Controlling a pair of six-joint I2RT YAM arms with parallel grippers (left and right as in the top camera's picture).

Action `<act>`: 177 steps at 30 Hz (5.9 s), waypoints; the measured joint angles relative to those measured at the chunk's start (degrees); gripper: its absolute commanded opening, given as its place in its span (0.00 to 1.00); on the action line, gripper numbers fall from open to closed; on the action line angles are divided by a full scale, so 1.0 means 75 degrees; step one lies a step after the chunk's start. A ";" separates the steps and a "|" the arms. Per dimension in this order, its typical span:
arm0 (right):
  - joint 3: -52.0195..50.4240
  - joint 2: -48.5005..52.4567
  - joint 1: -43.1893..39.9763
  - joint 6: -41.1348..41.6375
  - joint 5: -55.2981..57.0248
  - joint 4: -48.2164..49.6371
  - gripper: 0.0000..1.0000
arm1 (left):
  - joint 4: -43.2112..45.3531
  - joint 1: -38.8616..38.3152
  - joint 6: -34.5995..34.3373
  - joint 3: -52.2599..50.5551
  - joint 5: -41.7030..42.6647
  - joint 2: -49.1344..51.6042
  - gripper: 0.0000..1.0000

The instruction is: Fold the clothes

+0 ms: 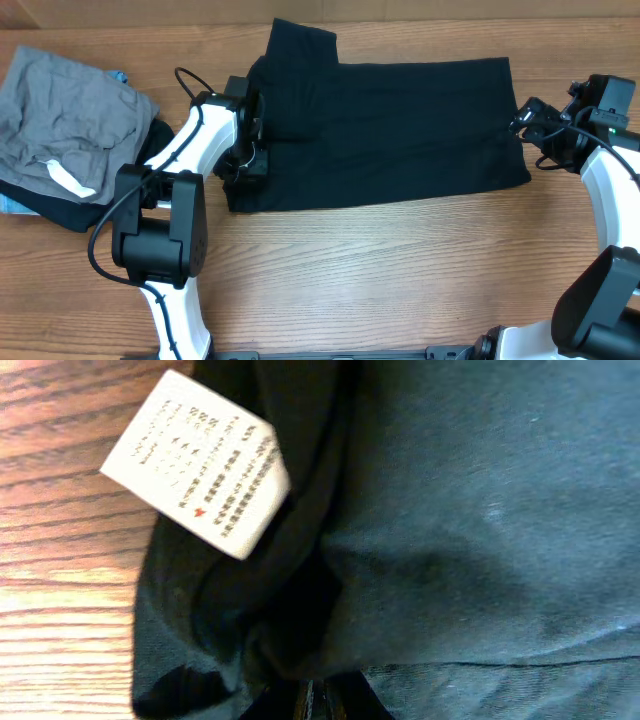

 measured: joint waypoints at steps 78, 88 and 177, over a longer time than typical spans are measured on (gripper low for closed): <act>0.3751 0.2742 0.0411 0.0644 0.0510 -0.4704 1.00 | -0.1894 0.0000 -0.0242 0.4488 0.0221 -0.0058 0.97; 0.3768 0.2742 0.0411 -0.0755 0.0431 -0.2110 1.00 | 0.1888 0.0000 0.0898 0.4648 0.0481 0.0799 0.91; 0.3765 0.2742 0.0411 -0.0979 0.0431 -0.1912 1.00 | -0.0146 -0.1306 0.1212 1.0118 -0.0367 0.4479 0.48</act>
